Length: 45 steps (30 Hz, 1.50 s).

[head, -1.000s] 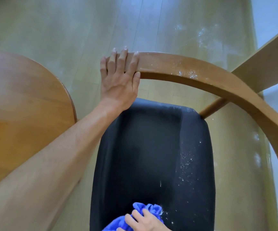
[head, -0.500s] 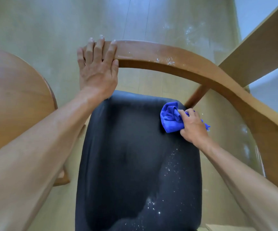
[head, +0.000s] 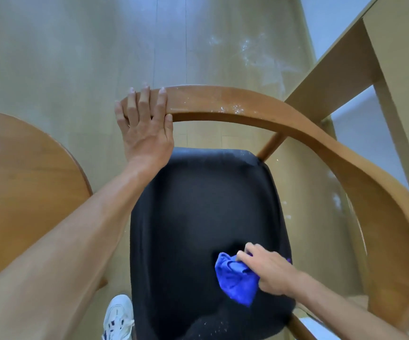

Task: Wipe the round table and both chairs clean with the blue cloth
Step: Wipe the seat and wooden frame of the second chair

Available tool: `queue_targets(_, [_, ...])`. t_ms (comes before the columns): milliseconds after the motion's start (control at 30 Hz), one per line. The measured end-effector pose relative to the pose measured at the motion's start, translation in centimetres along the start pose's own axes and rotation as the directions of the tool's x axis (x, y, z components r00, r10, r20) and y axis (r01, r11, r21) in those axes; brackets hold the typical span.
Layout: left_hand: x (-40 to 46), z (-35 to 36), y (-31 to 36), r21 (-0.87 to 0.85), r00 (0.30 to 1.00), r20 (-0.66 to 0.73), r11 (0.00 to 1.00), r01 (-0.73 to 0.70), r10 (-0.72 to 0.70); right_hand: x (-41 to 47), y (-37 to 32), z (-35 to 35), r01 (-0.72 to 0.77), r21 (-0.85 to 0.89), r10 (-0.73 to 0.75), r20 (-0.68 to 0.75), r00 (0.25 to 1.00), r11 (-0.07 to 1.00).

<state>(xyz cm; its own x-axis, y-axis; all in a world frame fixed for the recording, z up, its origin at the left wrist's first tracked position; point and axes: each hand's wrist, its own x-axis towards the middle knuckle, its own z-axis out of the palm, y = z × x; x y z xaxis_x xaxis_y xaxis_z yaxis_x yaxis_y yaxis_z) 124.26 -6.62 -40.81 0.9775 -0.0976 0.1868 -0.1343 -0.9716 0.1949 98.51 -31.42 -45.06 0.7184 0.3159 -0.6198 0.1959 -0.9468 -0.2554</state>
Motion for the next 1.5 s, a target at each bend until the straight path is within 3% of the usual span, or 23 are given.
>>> queue_targets(67, [-0.1,0.4,-0.1,0.01,1.0,-0.024,1.0,-0.008,0.008,4.8,2.3,-4.4,-0.158,0.008,0.155,-0.24,0.958,0.987])
queue_targets(100, [-0.1,0.7,-0.2,0.012,0.999,-0.038,1.0,-0.01,0.011,7.8,3.5,-6.8,-0.276,0.066,0.281,-0.368,0.886,0.959])
queue_targets(167, [-0.1,1.2,-0.2,0.022,0.997,-0.077,1.0,-0.01,0.012,13.6,4.2,-11.2,-0.432,0.283,0.516,-0.437,0.737,0.856])
queue_targets(200, [0.0,1.4,-0.3,0.027,0.996,-0.092,1.0,-0.007,0.009,15.9,3.9,-12.2,-0.46,0.33,0.564,-0.426,0.707,0.825])
queue_targets(300, [0.0,1.8,-0.2,0.048,0.993,-0.113,0.999,-0.018,0.023,17.7,0.3,-10.0,-0.44,0.13,0.449,-0.445,0.775,0.889])
queue_targets(400, [0.0,1.3,-0.1,0.048,0.997,-0.078,0.999,-0.011,0.015,11.5,-4.5,-3.2,-0.228,0.003,0.204,-0.463,0.863,0.974])
queue_targets(433, [0.0,1.1,0.0,0.041,0.998,-0.057,0.999,-0.005,0.007,8.4,-6.0,-0.8,-0.128,-0.039,0.101,-0.416,0.904,0.991])
queue_targets(533, [0.0,0.3,0.0,0.013,1.0,0.013,1.0,-0.003,0.003,0.1,-9.9,5.0,0.026,-0.101,-0.035,-0.091,0.995,0.995])
queue_targets(600, [-0.1,0.0,-0.4,-0.014,0.999,0.036,1.0,-0.024,0.025,-2.7,-10.4,6.0,0.098,-0.149,-0.077,0.139,0.987,0.984])
queue_targets(667, [-0.1,-0.3,-0.8,-0.047,0.997,0.059,0.998,-0.05,0.053,-2.8,-9.9,4.8,0.176,-0.199,-0.135,0.205,0.969,0.964])
queue_targets(733, [-0.2,-0.3,-1.0,-0.057,0.995,0.068,0.996,-0.062,0.066,-1.2,-8.2,2.7,0.166,-0.111,-0.147,0.165,0.975,0.98])
queue_targets(800, [-0.2,-0.2,-1.1,-0.048,0.995,0.062,0.996,-0.07,0.073,3.8,-6.9,-0.4,0.043,-0.066,-0.048,-0.086,0.995,0.997])
queue_targets(867, [-0.2,0.0,-1.2,-0.042,0.994,0.061,0.996,-0.084,0.086,10.3,-7.2,-3.9,-0.172,-0.011,0.159,-0.335,0.929,0.985])
queue_targets(933, [-0.1,0.1,-1.3,-0.031,0.995,0.049,0.995,-0.091,0.092,15.5,-8.8,-6.4,-0.282,0.003,0.255,-0.438,0.862,0.959])
queue_targets(1000, [0.0,0.2,-1.3,-0.018,0.994,0.047,0.995,-0.098,0.099,16.6,-10.4,-5.7,-0.301,-0.045,0.246,-0.469,0.848,0.952])
queue_targets(1067, [0.0,0.3,-1.2,0.0,0.994,0.038,0.995,-0.099,0.099,13.8,-11.8,-2.5,-0.203,-0.135,0.113,-0.492,0.863,0.97])
queue_targets(1133, [-0.1,0.1,-1.2,0.003,0.995,0.036,0.996,-0.094,0.094,8.9,-13.8,1.4,-0.011,-0.21,-0.077,-0.405,0.911,0.978])
queue_targets(1200, [0.0,-0.1,-1.2,-0.006,0.995,0.045,0.996,-0.091,0.091,4.5,-15.7,5.1,0.25,-0.274,-0.303,-0.17,0.938,0.929])
queue_targets(1267, [-0.1,-0.2,-1.0,-0.002,0.994,0.064,0.996,-0.092,0.092,1.1,-16.3,7.6,0.448,-0.333,-0.451,0.075,0.89,0.83])
queue_targets(1400, [0.0,-0.5,-1.3,0.001,0.992,0.084,0.995,-0.099,0.099,-3.0,-12.1,8.5,0.578,-0.362,-0.481,0.326,0.814,0.732])
queue_targets(1500, [-0.1,-0.5,-1.3,0.009,0.991,0.086,0.994,-0.106,0.105,-4.4,-5.3,6.4,0.673,-0.454,-0.513,0.436,0.739,0.584])
